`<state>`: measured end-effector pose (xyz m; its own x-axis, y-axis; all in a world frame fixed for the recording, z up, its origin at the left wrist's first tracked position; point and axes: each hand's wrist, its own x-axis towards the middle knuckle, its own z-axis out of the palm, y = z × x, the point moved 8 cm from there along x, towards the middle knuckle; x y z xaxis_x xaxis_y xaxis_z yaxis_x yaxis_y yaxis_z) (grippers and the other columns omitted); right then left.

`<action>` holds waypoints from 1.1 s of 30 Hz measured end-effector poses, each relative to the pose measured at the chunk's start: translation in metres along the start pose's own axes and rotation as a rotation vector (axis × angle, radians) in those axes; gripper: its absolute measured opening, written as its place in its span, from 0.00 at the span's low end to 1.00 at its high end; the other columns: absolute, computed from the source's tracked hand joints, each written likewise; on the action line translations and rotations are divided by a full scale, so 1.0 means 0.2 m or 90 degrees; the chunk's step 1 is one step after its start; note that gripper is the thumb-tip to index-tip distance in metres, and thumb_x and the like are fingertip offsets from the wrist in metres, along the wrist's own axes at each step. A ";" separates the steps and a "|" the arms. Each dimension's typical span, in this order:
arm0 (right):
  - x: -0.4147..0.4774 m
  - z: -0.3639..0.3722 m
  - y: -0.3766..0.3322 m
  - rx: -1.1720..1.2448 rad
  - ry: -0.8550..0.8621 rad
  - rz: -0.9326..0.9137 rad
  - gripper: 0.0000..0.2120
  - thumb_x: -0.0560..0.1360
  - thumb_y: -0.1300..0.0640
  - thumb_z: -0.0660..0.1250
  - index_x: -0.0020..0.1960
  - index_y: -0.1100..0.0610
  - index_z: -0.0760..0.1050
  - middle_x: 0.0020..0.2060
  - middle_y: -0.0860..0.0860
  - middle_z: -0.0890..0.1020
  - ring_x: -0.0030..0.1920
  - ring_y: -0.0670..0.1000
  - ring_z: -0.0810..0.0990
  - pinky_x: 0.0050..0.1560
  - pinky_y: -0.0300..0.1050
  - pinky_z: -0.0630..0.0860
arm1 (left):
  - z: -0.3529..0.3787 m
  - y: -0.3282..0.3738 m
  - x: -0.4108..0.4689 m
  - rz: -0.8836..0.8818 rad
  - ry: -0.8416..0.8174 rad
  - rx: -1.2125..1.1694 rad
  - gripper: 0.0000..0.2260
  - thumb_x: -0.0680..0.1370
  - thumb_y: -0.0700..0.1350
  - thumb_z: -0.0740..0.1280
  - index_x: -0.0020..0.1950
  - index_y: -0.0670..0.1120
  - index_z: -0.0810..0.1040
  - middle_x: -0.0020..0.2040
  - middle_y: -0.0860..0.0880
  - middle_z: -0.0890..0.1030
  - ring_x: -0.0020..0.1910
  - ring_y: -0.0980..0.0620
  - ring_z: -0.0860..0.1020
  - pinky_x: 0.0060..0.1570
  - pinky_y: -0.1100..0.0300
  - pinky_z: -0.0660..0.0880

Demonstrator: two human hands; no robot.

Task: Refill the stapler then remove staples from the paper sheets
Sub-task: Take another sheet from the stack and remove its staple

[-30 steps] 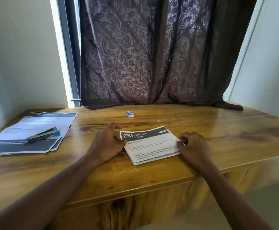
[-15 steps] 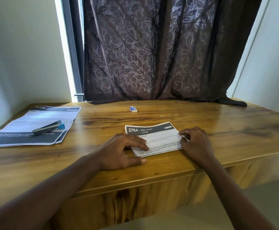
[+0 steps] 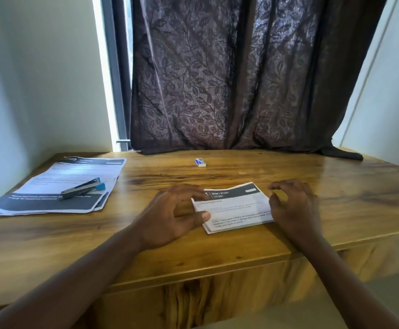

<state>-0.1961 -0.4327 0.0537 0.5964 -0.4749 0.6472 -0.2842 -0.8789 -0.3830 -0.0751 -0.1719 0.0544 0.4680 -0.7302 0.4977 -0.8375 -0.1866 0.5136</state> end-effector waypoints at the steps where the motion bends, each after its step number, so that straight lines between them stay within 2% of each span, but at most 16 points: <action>1: -0.01 -0.02 -0.05 0.006 0.022 -0.030 0.11 0.76 0.58 0.71 0.57 0.53 0.82 0.56 0.52 0.81 0.59 0.57 0.76 0.58 0.60 0.74 | -0.07 -0.03 -0.02 -0.006 0.024 0.031 0.25 0.73 0.69 0.67 0.65 0.59 0.79 0.69 0.62 0.76 0.70 0.61 0.72 0.69 0.52 0.73; 4: 0.02 0.00 -0.31 0.075 0.038 -0.148 0.09 0.76 0.60 0.72 0.55 0.54 0.82 0.53 0.52 0.83 0.55 0.55 0.79 0.56 0.56 0.76 | -0.33 -0.19 -0.11 -0.051 0.080 0.201 0.25 0.73 0.70 0.65 0.66 0.61 0.76 0.72 0.59 0.75 0.72 0.58 0.70 0.72 0.44 0.68; 6: 0.07 0.06 -0.52 0.154 -0.013 -0.182 0.08 0.76 0.59 0.71 0.55 0.52 0.83 0.51 0.47 0.82 0.53 0.47 0.78 0.54 0.46 0.75 | -0.52 -0.31 -0.18 -0.117 0.120 0.273 0.26 0.72 0.70 0.64 0.67 0.61 0.75 0.73 0.57 0.75 0.72 0.53 0.71 0.71 0.41 0.68; 8: 0.12 0.18 -0.74 0.226 -0.088 -0.193 0.07 0.76 0.58 0.71 0.53 0.51 0.83 0.48 0.44 0.81 0.48 0.41 0.76 0.49 0.33 0.70 | -0.70 -0.45 -0.25 -0.199 0.158 0.286 0.29 0.70 0.71 0.64 0.67 0.60 0.75 0.71 0.55 0.76 0.70 0.50 0.74 0.68 0.43 0.71; 9: 0.14 0.26 -0.86 0.255 -0.128 -0.196 0.06 0.76 0.58 0.72 0.52 0.51 0.83 0.46 0.44 0.81 0.46 0.40 0.76 0.46 0.30 0.69 | -0.77 -0.52 -0.28 -0.237 0.169 0.286 0.30 0.69 0.71 0.64 0.67 0.59 0.75 0.70 0.55 0.77 0.69 0.49 0.75 0.67 0.43 0.71; 10: 0.16 0.35 -0.97 0.281 -0.166 -0.197 0.06 0.76 0.58 0.72 0.51 0.51 0.83 0.45 0.44 0.81 0.45 0.40 0.77 0.45 0.30 0.70 | -0.83 -0.59 -0.30 -0.267 0.171 0.288 0.32 0.68 0.72 0.64 0.68 0.58 0.75 0.70 0.54 0.78 0.69 0.48 0.75 0.67 0.43 0.72; 14: 0.20 0.73 -1.32 0.311 -0.287 -0.151 0.04 0.75 0.55 0.71 0.49 0.52 0.84 0.44 0.46 0.84 0.45 0.46 0.82 0.49 0.43 0.78 | -0.92 -0.79 -0.34 -0.335 0.131 0.313 0.33 0.70 0.69 0.67 0.70 0.54 0.75 0.69 0.52 0.79 0.68 0.47 0.76 0.66 0.42 0.73; 17: 0.22 0.98 -1.51 0.240 -0.334 -0.122 0.08 0.76 0.52 0.70 0.51 0.54 0.84 0.48 0.50 0.85 0.49 0.52 0.82 0.52 0.49 0.80 | -0.93 -0.87 -0.35 -0.349 0.104 0.351 0.30 0.72 0.67 0.68 0.70 0.54 0.75 0.64 0.52 0.81 0.65 0.48 0.77 0.64 0.43 0.73; 19: 0.23 1.13 -1.62 0.163 -0.354 -0.130 0.11 0.78 0.48 0.69 0.52 0.54 0.83 0.48 0.51 0.85 0.50 0.54 0.81 0.48 0.48 0.78 | -0.92 -0.93 -0.37 -0.360 0.081 0.381 0.27 0.73 0.68 0.67 0.68 0.55 0.75 0.60 0.54 0.81 0.63 0.49 0.76 0.63 0.45 0.72; 22: 0.25 1.30 -1.69 0.058 -0.337 -0.128 0.19 0.78 0.38 0.65 0.52 0.54 0.81 0.49 0.51 0.83 0.53 0.55 0.78 0.48 0.49 0.74 | -0.91 -1.00 -0.37 -0.374 0.061 0.392 0.23 0.74 0.69 0.65 0.61 0.55 0.79 0.56 0.51 0.79 0.59 0.49 0.76 0.59 0.47 0.73; 24: 0.26 1.36 -1.71 0.013 -0.293 -0.108 0.25 0.74 0.31 0.66 0.50 0.53 0.81 0.47 0.50 0.82 0.53 0.55 0.78 0.49 0.51 0.76 | -0.92 -1.02 -0.37 -0.365 0.070 0.381 0.19 0.76 0.66 0.66 0.58 0.54 0.80 0.54 0.51 0.79 0.57 0.49 0.76 0.57 0.48 0.74; 26: 0.27 1.37 -1.71 -0.005 -0.259 -0.075 0.27 0.68 0.29 0.70 0.48 0.53 0.81 0.44 0.50 0.83 0.51 0.54 0.79 0.50 0.53 0.80 | -0.92 -1.01 -0.36 -0.352 0.074 0.374 0.16 0.77 0.63 0.67 0.56 0.53 0.80 0.52 0.51 0.79 0.54 0.50 0.77 0.56 0.50 0.73; 28: 0.28 1.40 -1.71 0.023 -0.263 -0.033 0.23 0.67 0.32 0.74 0.45 0.52 0.82 0.43 0.49 0.83 0.50 0.54 0.79 0.50 0.54 0.81 | -0.93 -1.01 -0.35 -0.340 0.085 0.367 0.15 0.77 0.62 0.68 0.55 0.53 0.80 0.50 0.52 0.79 0.52 0.51 0.76 0.53 0.51 0.72; 31: 0.29 1.42 -1.68 0.092 -0.308 0.007 0.09 0.70 0.47 0.77 0.44 0.51 0.83 0.44 0.48 0.84 0.52 0.54 0.79 0.50 0.55 0.81 | -0.98 -1.00 -0.35 -0.321 0.142 0.340 0.14 0.76 0.63 0.69 0.52 0.54 0.81 0.48 0.53 0.79 0.49 0.51 0.77 0.53 0.50 0.73; 33: 0.31 1.41 -1.66 0.137 -0.333 0.010 0.08 0.71 0.51 0.78 0.48 0.52 0.85 0.46 0.49 0.85 0.48 0.52 0.81 0.47 0.52 0.83 | -0.99 -0.99 -0.36 -0.295 0.177 0.302 0.12 0.75 0.62 0.71 0.48 0.55 0.81 0.46 0.55 0.79 0.47 0.52 0.77 0.50 0.51 0.74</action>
<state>0.1475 -0.1573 0.0347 0.9014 -0.3544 0.2487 -0.1692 -0.8172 -0.5510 0.1125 0.0475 0.0565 0.8063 -0.3246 0.4945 -0.5386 -0.7484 0.3869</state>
